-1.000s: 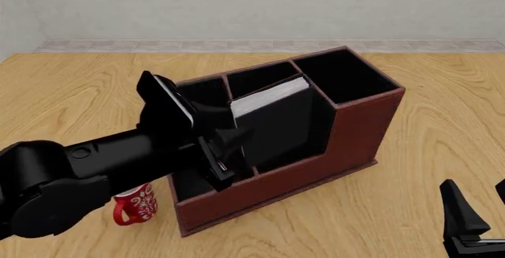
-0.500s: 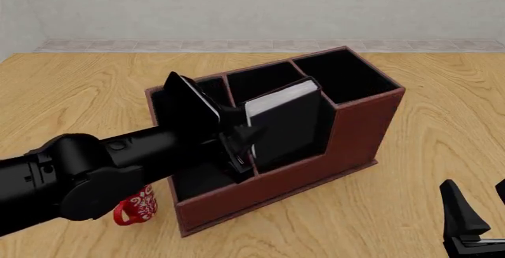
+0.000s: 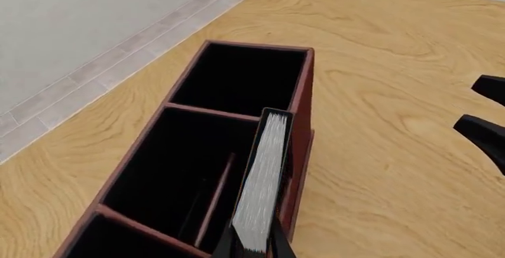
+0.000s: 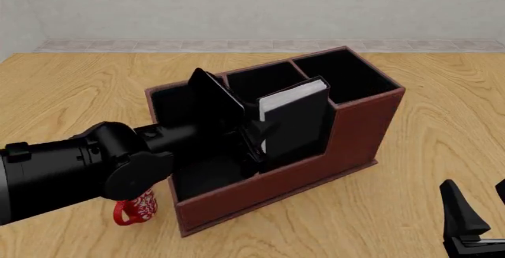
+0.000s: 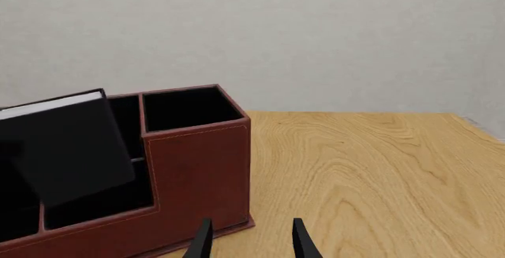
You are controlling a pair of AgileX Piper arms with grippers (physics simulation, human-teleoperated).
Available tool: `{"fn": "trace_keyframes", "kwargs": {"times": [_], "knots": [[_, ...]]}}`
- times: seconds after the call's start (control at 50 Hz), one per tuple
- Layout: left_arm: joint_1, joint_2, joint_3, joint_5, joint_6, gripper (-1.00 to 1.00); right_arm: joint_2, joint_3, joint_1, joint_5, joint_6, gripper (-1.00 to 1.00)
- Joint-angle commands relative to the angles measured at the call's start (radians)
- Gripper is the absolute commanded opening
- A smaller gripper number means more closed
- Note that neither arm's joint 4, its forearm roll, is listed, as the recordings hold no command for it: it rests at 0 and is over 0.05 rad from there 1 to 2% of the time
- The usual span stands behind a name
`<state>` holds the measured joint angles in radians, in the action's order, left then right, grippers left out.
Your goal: Pick up the book and place it in the back compartment of the caddy.
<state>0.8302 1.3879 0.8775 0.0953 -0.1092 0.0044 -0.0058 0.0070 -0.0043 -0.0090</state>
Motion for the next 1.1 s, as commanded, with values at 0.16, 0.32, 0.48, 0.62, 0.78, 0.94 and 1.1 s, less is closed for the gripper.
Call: {"fn": "trace_keyframes", "kwargs": {"times": [0.16,0.32,0.48,0.62,0.78,0.94,1.1], "knots": [[-0.032,0.045,0.018,0.032,-0.025,-1.00,0.000,0.000,0.000,0.000,0.000,1.00],[-0.049,0.081,-0.012,0.075,-0.022,-1.00,0.000,0.000,0.000,0.000,0.000,1.00],[-0.062,0.114,-0.028,0.103,-0.010,-1.00,0.000,0.000,0.000,0.000,0.000,1.00],[-0.063,0.148,-0.051,0.144,-0.003,-1.00,0.000,0.000,0.000,0.000,0.000,1.00],[-0.054,0.152,-0.046,0.140,0.002,-1.00,0.000,0.000,0.000,0.000,0.000,1.00],[-0.043,0.155,-0.043,0.138,0.011,-1.00,0.000,0.000,0.000,0.000,0.000,1.00],[-0.042,0.152,-0.047,0.140,0.013,-1.00,0.000,0.000,0.000,0.000,0.000,1.00]]}}
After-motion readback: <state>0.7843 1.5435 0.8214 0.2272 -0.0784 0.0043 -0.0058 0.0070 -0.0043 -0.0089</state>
